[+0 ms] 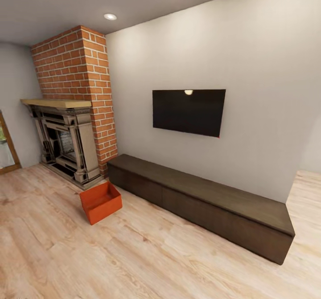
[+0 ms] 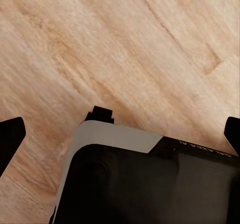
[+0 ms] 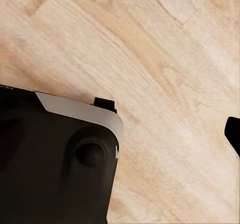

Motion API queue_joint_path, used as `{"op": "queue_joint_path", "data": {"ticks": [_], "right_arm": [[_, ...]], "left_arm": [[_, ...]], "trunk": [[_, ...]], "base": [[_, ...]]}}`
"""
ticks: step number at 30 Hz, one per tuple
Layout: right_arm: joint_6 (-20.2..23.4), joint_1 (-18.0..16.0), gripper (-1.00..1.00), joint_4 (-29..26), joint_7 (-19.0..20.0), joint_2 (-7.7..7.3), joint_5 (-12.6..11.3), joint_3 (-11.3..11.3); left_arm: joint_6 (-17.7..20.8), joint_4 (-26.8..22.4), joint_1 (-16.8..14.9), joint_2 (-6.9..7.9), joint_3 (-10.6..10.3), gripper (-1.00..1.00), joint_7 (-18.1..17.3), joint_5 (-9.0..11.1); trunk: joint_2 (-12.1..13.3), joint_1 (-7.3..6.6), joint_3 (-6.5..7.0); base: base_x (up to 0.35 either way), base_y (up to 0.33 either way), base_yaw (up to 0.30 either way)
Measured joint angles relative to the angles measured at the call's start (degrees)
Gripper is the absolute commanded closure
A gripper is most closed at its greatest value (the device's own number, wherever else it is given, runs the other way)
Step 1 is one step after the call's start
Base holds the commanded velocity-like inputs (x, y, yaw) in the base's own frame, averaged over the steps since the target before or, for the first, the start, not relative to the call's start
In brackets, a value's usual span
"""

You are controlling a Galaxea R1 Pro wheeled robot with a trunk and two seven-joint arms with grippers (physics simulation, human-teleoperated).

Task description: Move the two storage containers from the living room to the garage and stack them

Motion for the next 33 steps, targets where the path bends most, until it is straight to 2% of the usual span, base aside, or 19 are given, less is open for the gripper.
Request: {"op": "queue_joint_path", "data": {"ticks": [7, 17, 24, 33], "right_arm": [[0.0, 0.0, -1.0, 0.0, 0.0, -0.02, 0.1, 0.0], [0.1, 0.0, -1.0, 0.0, 0.1, -0.27, 0.2, 0.3], [0.0, 0.0, -1.0, 0.0, 0.1, 0.02, 2.0, 0.1], [-0.1, 0.0, -1.0, 0.0, 0.0, -0.06, 2.0, 0.0]], "left_arm": [[0.0, 0.0, 0.0, 0.0, 0.0, -1.0, 0.0, 0.0], [0.0, 0.0, 0.0, -0.07, 0.0, -1.0, 0.0, 0.0], [0.0, 0.0, 0.0, -0.05, 0.0, -1.0, 0.0, 0.0], [0.0, 0.0, 0.0, -0.05, 0.0, -1.0, 0.0, 0.0]], "trunk": [[0.0, 0.0, 0.0], [0.0, 0.0, 0.0], [0.0, 0.0, 0.0], [0.0, 0.0, 0.0]], "base": [[0.324, 0.0, 0.222], [0.324, 0.0, 0.02], [0.324, 0.0, 0.011], [0.324, 0.0, 0.235]]}}
